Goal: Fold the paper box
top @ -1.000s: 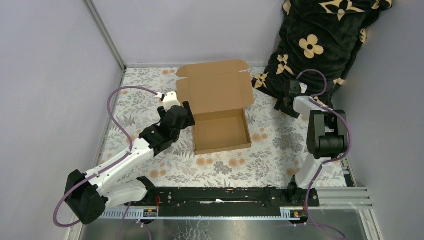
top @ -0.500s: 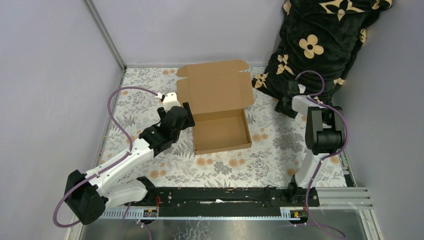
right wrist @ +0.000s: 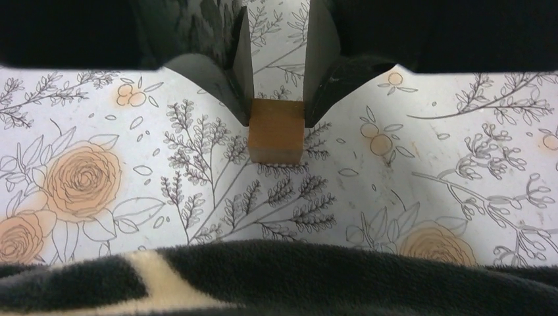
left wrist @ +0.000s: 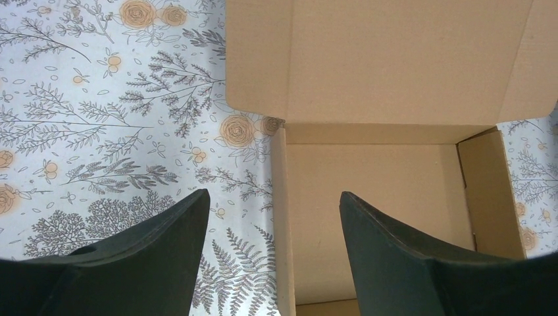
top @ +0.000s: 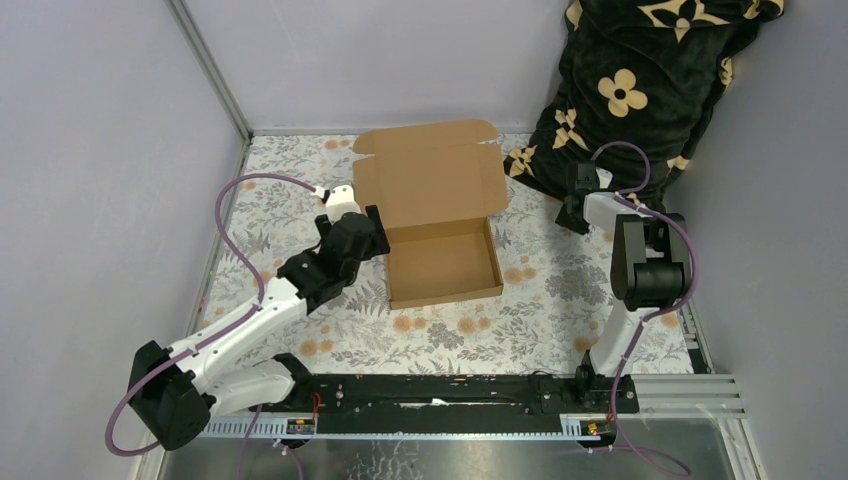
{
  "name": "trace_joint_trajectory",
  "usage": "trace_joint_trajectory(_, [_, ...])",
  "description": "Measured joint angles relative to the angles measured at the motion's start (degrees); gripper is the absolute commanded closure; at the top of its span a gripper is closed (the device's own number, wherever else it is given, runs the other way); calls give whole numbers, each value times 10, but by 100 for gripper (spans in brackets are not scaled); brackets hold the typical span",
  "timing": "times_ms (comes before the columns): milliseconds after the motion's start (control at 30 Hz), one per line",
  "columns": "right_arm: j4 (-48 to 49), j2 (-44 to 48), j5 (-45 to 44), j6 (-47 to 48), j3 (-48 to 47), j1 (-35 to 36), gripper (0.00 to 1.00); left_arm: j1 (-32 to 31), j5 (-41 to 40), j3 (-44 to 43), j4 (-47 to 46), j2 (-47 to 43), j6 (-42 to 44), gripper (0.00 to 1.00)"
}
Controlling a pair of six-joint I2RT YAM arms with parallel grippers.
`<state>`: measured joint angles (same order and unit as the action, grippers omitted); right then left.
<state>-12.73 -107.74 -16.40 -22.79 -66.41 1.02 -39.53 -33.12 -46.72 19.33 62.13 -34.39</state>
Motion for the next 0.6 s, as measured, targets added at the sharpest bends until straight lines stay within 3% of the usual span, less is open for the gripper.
trace_joint_trajectory(267, [10,96,-2,1,84,27,79,0,21,16,-1,-9,1,21])
trace_joint_trajectory(600, [-17,301,-4,24,133,230,76,-2,34,36,0,-60,-21,21])
